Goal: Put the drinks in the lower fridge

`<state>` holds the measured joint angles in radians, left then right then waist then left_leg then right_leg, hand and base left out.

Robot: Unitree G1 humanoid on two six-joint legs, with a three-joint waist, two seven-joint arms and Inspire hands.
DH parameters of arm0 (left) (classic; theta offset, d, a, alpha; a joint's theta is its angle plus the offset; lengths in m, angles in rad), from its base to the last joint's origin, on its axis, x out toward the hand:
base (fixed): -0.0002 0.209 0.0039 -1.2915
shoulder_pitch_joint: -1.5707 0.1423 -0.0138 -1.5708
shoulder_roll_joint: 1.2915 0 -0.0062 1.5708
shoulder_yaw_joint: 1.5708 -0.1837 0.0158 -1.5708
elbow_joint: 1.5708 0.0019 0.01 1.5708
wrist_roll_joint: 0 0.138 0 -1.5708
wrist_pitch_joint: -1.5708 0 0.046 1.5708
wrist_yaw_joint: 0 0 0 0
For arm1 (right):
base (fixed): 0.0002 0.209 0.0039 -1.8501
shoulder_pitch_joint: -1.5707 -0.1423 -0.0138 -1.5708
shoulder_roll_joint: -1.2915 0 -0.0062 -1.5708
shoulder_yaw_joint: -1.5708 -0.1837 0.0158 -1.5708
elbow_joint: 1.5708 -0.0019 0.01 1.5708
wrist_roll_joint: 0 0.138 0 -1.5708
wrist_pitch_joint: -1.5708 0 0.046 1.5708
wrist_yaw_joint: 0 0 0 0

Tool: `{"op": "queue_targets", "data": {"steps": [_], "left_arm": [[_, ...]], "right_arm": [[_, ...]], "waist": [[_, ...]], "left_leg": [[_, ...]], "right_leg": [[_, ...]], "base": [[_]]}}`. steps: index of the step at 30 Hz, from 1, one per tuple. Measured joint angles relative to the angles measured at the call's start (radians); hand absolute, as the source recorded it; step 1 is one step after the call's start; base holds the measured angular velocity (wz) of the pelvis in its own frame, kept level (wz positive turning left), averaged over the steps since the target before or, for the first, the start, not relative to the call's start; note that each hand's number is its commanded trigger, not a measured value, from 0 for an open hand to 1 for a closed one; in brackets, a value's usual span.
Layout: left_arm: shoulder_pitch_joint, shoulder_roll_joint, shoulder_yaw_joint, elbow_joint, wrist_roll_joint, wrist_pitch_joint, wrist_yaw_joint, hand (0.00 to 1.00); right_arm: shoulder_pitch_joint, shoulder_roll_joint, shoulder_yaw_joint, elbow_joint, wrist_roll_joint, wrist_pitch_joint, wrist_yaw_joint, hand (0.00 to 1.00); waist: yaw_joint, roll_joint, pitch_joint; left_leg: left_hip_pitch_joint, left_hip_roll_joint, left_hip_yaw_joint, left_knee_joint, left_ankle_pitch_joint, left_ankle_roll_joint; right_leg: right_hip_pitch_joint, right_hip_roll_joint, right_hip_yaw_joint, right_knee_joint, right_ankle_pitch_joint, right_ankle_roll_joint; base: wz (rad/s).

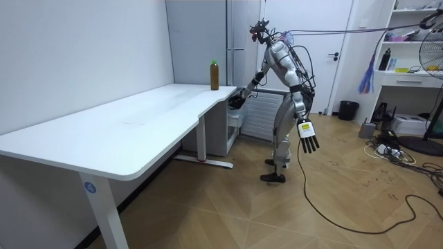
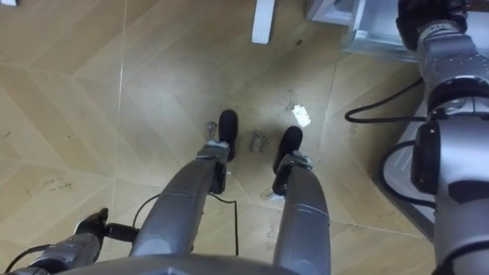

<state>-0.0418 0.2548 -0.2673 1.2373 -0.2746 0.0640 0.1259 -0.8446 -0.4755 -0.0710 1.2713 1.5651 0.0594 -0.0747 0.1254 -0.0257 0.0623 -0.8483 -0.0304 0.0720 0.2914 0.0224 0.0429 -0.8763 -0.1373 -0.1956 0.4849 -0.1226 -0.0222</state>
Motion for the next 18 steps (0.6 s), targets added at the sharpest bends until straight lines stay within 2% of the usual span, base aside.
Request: {"op": "queue_targets", "data": {"steps": [12, 15, 18], "left_arm": [[-0.008, 0.0, -0.014, 0.0, -0.006, 0.0, 0.0, 0.0], [-0.008, -0.005, -0.014, 0.001, -0.006, 0.0, 0.0, 0.0], [-0.008, -0.005, -0.013, 0.001, -0.006, 0.0, 0.001, 0.0]], "right_arm": [[-0.002, -0.007, 0.001, 0.001, 0.004, -0.019, -0.051, 0.0], [0.004, -0.005, -0.001, 0.001, 0.004, -0.016, -0.081, 0.0], [0.002, -0.006, -0.002, -0.007, 0.009, -0.02, -0.083, 0.0]], "waist": [[0.002, 0.01, -0.0011], [0.004, 0.02, -0.0002], [0.017, 0.022, -0.0005]], "left_leg": [[0.009, -0.001, 0.008, -0.002, 0.0, 0.0], [0.013, -0.003, 0.011, -0.001, 0.001, 0.002], [0.026, -0.003, 0.022, -0.002, 0.001, 0.002]], "right_leg": [[0.002, -0.006, 0.003, 0.013, 0.001, 0.0], [0.003, -0.012, 0.006, 0.019, 0.001, 0.0], [0.006, -0.014, 0.016, 0.021, 0.0, 0.001]], "base": [[0.0], [-0.01], [-0.08]]}}
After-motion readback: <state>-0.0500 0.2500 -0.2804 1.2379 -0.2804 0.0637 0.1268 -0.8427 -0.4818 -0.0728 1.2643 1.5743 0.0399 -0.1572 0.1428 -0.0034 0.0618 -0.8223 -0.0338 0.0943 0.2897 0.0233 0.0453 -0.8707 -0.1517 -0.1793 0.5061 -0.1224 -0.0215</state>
